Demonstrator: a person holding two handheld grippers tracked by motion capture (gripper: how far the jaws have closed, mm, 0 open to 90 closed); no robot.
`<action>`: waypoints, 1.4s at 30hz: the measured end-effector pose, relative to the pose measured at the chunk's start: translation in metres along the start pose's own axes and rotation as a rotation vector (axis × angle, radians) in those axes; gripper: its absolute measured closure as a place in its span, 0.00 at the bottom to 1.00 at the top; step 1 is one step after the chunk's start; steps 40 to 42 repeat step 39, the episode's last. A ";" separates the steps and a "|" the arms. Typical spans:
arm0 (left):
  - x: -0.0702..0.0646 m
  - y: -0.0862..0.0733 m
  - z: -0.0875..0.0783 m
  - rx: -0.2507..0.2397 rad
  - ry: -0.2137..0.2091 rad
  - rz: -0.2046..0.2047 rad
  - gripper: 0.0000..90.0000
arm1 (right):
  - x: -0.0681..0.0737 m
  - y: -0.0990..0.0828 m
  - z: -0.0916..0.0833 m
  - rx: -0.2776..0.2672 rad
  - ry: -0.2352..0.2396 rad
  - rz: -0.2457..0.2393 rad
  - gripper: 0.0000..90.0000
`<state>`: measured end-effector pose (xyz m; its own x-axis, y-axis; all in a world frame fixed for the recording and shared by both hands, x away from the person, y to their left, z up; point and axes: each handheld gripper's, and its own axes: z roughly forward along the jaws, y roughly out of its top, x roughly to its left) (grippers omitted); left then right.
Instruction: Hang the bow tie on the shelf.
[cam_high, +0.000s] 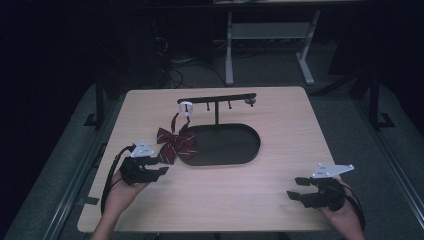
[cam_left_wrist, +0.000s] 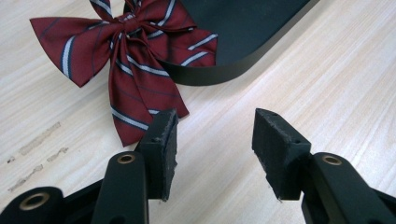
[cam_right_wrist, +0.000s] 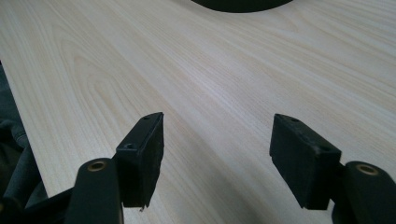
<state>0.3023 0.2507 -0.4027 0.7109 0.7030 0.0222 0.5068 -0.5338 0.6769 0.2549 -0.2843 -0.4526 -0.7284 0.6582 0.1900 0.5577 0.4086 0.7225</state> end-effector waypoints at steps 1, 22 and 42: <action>-0.001 -0.002 0.000 -0.003 -0.001 0.004 0.55 | 0.000 0.000 0.000 0.000 0.000 0.000 0.39; -0.014 -0.015 -0.003 -0.004 -0.003 0.017 0.52 | 0.001 0.000 0.001 0.000 -0.001 -0.004 0.39; -0.021 -0.029 -0.001 -0.012 -0.002 0.026 0.50 | 0.002 -0.001 0.000 -0.002 -0.001 -0.001 0.39</action>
